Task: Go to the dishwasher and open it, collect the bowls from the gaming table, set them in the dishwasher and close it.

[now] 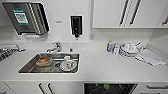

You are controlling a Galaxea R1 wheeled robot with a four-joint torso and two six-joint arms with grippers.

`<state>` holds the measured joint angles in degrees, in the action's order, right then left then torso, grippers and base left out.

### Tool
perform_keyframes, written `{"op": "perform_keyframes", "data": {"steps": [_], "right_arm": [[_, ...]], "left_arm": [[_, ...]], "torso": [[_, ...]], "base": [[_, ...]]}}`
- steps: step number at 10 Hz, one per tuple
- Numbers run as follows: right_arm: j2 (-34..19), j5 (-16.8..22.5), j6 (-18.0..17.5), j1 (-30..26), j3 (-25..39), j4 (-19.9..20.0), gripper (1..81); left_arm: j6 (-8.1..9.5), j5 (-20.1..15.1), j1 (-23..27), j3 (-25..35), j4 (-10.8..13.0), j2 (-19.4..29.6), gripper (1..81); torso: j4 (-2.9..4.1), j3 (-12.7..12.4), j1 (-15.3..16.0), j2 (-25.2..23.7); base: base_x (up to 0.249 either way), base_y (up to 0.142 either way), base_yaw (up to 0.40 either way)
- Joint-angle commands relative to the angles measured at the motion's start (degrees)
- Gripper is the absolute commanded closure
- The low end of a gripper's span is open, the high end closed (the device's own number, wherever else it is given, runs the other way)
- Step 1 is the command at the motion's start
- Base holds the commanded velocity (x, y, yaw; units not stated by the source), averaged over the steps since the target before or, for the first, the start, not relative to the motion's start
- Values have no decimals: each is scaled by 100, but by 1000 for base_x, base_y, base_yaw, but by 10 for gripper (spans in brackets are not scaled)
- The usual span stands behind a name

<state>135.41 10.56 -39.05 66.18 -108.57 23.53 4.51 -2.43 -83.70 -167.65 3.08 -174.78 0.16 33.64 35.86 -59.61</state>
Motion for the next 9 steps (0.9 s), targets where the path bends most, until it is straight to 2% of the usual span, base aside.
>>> {"op": "perform_keyframes", "data": {"steps": [1,3,4,5,6,7,9], "right_arm": [[-1209,-194,-86,-1566,1447,310,10],[-2125,-203,-25,-2138,2529,240,10],[-2444,-203,-6,-2236,2953,231,10],[-2481,-186,-6,-2107,3036,205,10],[-2262,-159,160,-1581,2843,38,10],[-1802,-142,353,-974,2208,-336,10],[-709,-125,600,-84,914,-1382,10]], "left_arm": [[-12,-399,139,-49,-54,13,10],[-20,-399,130,-49,-10,-14,10],[-20,-399,130,-49,-1,-14,10],[-20,-399,130,-58,8,-23,10],[-20,-390,130,-58,8,-14,10],[-20,-390,130,-58,17,30,10],[-20,-381,130,-58,17,31,10]], "torso": [[0,0,0,0],[0,0,0,0],[0,0,2,0],[0,0,4,0],[0,0,6,0],[0,0,6,0],[0,0,6,0]], "base": [[0,0,0],[0,0,0],[0,0,0],[0,0,0],[0,0,0],[0,0,0],[0,0,0]]}}
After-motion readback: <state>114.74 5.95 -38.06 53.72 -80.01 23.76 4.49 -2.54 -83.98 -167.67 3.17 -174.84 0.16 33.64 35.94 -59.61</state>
